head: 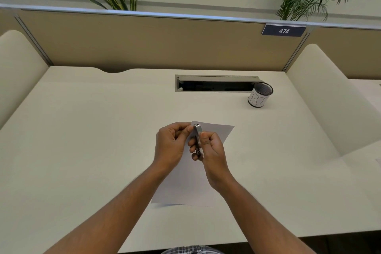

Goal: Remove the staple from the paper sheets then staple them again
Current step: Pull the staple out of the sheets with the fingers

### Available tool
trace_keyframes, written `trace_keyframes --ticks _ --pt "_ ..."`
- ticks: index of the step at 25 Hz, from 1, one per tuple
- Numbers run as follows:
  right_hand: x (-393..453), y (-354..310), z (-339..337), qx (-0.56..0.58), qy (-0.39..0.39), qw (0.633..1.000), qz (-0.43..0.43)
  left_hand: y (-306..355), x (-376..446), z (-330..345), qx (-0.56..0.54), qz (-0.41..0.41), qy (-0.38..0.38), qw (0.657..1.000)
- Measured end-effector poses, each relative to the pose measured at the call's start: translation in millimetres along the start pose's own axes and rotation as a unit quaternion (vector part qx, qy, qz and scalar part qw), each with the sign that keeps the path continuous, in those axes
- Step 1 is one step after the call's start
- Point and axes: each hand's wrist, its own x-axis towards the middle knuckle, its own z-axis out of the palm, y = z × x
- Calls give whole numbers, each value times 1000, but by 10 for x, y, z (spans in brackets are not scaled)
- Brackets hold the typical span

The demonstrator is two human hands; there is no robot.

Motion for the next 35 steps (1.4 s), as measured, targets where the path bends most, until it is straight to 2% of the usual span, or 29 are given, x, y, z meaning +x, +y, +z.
trace_keyframes --ticks 6,14,20,28,35 --pt "5 -114 -48 28 -21 998 44 4 17 -56 32 48 0 998" --pt "-10 15 -31 10 3 1000 -30 -11 -10 12 25 58 -1 998" --pt "-14 4 -17 91 -13 996 -20 30 -49 30 16 72 4 997" --pt "-18 37 -41 3 0 998 -66 5 -28 13 -6 58 -4 998" --pt "7 -12 26 -24 12 995 -94 -26 -33 -9 60 104 1 993"
